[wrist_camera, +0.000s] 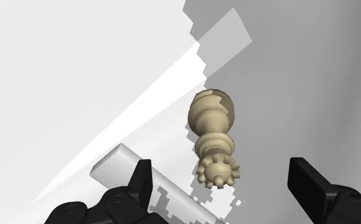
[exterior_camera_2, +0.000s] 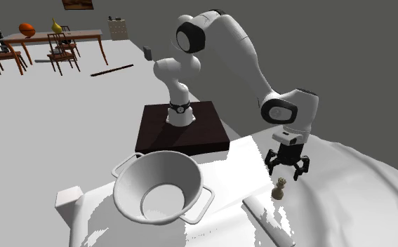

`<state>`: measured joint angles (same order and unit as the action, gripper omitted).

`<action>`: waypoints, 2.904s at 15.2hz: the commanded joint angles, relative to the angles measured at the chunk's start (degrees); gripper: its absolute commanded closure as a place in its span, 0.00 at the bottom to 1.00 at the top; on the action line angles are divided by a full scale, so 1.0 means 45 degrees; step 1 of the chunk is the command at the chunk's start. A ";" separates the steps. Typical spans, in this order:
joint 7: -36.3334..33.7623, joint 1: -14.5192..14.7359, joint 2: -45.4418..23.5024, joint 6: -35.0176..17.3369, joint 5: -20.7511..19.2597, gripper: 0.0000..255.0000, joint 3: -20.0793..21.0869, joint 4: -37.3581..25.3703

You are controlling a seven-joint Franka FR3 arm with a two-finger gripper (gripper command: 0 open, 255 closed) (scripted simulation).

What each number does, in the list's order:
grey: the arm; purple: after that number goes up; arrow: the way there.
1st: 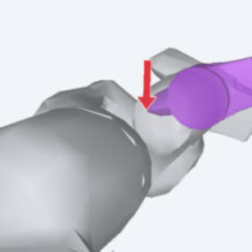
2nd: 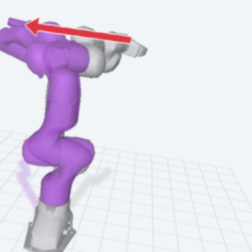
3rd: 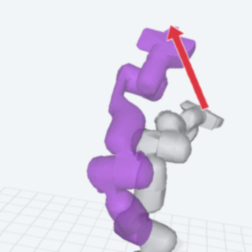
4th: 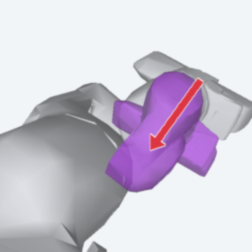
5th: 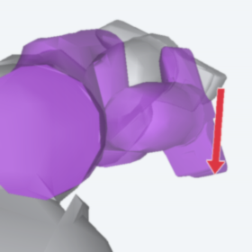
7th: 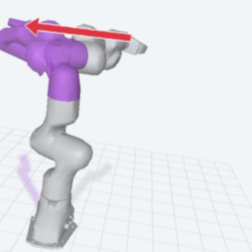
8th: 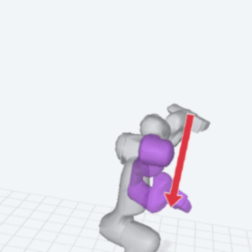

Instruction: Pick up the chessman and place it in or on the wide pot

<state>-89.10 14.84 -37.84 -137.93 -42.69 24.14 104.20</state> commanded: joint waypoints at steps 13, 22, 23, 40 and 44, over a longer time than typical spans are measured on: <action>-0.0287 0.0247 -0.1006 -0.0481 -0.0528 0.00 -0.0481 -0.0516; -0.0291 0.0249 -0.1002 -0.0479 -0.0527 1.00 -0.0480 -0.0512; -0.0294 0.0251 -0.0999 -0.0480 -0.0527 1.00 -0.0479 -0.0508; 0.0873 -0.0467 0.0972 0.0929 0.0825 1.00 0.0541 -0.0111; 0.1177 -0.0622 0.1417 0.1321 0.1181 1.00 0.0772 -0.0123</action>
<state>-84.09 12.13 -31.88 -132.48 -37.75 27.37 103.76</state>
